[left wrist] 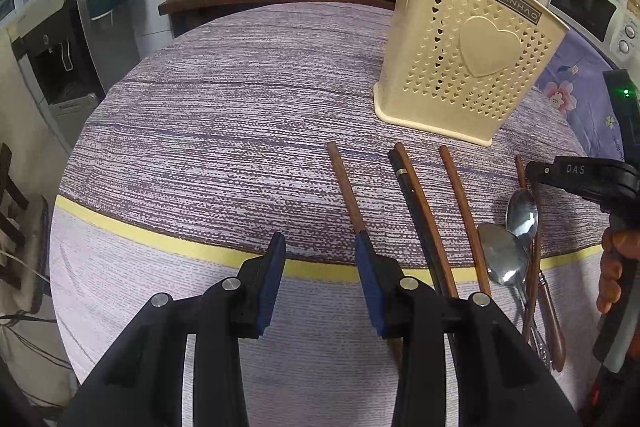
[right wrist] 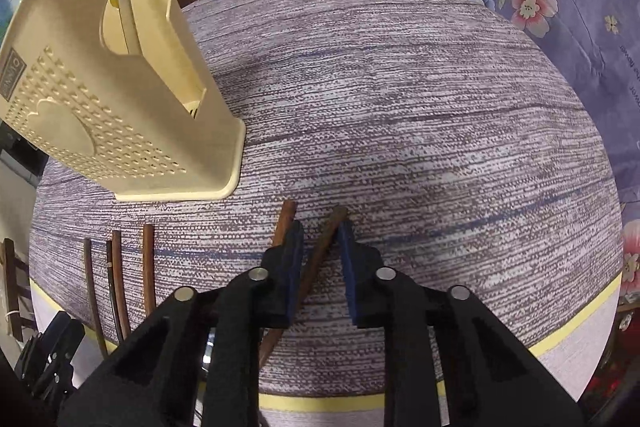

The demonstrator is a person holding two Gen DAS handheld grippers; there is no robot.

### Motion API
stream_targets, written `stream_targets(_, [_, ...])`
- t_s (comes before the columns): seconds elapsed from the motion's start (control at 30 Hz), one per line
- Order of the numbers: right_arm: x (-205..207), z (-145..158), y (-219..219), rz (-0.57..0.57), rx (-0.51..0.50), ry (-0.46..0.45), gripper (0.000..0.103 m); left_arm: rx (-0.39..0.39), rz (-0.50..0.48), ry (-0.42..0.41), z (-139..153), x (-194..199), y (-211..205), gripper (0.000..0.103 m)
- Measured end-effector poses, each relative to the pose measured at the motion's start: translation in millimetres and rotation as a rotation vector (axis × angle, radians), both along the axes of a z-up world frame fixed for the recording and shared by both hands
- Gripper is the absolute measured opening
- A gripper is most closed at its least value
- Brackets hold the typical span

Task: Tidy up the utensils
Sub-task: 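Close the left gripper on a brown chopstick while the right gripper grasps another brown chopstick, then lift both chopsticks, drop them into the cream holder, and open both grippers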

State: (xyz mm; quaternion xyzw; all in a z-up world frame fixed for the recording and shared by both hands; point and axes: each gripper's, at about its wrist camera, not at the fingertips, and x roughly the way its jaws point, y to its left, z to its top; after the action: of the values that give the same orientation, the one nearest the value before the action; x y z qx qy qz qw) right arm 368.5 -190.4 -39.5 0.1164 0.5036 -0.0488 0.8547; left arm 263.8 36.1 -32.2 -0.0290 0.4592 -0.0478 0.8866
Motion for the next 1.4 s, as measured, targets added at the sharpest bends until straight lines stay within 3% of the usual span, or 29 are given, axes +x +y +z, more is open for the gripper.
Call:
stream_targets(0.23, [9,-1,-9,0.015,0.066,-0.008,0.013,-0.047,0.004,0.05,-3,19,-5,0.037])
stream_targets(0.43, [4,7,-20,0.014,0.147,-0.058,0.012,0.017,0.024,0.055,-8,41,-20,0.037])
stream_targets(0.5, [-1,14,-21,0.017,0.166,-0.085,0.011,0.021,0.029,0.059,-7,48,-23,0.031])
stream_targets(0.57, [-7,21,-24,0.018,0.204,-0.113,0.011,0.042,0.038,0.061,-7,53,-25,0.015])
stream_targets(0.63, [-12,28,-27,0.029,0.257,-0.143,0.01,0.056,0.037,0.064,-7,57,-28,0.01])
stream_targets(0.77, [-29,45,-23,0.06,0.311,-0.197,0.009,0.067,0.033,0.056,-7,60,-33,0.008])
stream_targets(0.87, [-41,57,-21,0.096,0.339,-0.236,0.009,0.014,0.038,0.058,-5,61,-28,0.008])
stream_targets(1.07, [-74,92,-19,0.188,0.385,-0.345,0.008,-0.043,0.03,-0.049,30,35,-22,0.008])
stream_targets(1.4, [-144,160,-25,0.359,0.369,-0.524,0.008,-0.122,-0.039,-0.303,125,-38,-2,0.008])
